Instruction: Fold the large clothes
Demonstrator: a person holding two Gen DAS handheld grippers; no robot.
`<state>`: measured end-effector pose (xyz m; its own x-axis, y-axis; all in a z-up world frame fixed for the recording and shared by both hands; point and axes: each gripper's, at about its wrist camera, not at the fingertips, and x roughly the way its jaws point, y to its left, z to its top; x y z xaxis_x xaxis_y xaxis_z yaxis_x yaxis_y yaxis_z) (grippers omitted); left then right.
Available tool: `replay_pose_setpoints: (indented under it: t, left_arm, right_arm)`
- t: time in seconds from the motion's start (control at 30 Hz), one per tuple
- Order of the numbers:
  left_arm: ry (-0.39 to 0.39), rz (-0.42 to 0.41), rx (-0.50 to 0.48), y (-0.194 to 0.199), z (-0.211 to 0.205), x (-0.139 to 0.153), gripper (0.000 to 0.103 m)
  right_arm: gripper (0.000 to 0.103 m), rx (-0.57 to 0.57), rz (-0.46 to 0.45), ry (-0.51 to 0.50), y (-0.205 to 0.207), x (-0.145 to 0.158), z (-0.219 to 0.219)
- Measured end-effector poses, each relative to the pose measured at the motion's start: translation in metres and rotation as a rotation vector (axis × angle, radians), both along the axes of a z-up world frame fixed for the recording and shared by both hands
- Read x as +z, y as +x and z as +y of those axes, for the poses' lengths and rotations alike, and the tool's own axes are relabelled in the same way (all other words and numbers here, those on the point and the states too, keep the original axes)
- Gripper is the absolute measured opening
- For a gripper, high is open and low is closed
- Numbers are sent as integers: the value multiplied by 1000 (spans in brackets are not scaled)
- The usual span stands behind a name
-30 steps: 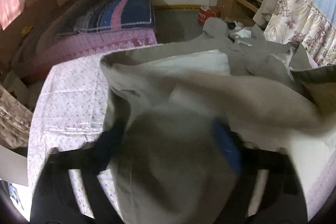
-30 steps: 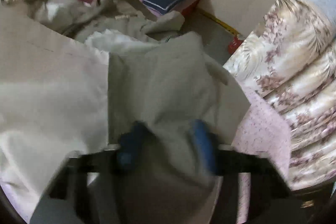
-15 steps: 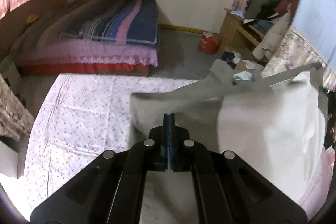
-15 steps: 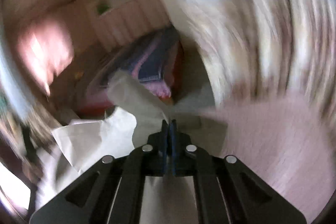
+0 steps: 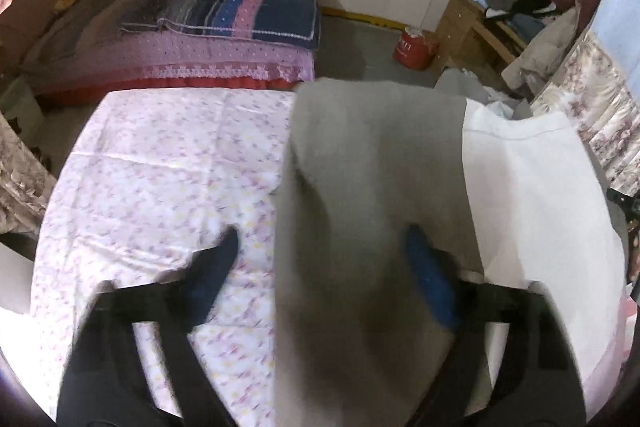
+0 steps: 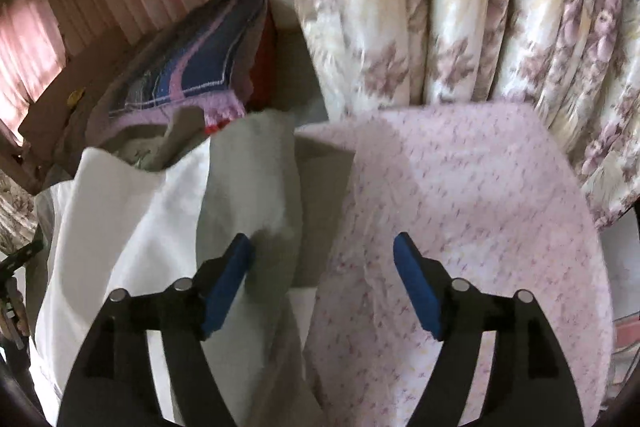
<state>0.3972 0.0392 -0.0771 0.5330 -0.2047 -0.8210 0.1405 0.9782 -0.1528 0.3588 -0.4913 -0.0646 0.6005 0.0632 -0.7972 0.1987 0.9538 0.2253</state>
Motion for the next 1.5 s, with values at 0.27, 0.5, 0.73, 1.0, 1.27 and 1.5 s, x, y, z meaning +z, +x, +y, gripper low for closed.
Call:
replay_pose_setpoints:
  t: [0.27, 0.5, 0.73, 1.0, 1.27, 1.5]
  left_arm:
    - [-142, -299, 15, -62, 11, 74, 0]
    - [-153, -344, 96, -56, 34, 86, 0]
    - [28, -25, 93, -2, 19, -13, 17]
    - [63, -165, 118, -75, 36, 25, 100]
    - [-42, -126, 49, -163, 24, -4, 100]
    - [-64, -105, -25, -162, -11, -20, 64]
  right_arm:
    - [3, 170, -272, -93, -40, 51, 46]
    - [2, 88, -372, -140, -38, 74, 38]
    - [6, 92, -125, -226, -13, 4, 40]
    - [86, 83, -244, -224, -113, 36, 45]
    - [86, 129, -226, 26, -180, -10, 35]
    - [24, 171, -180, -8, -168, -42, 71]
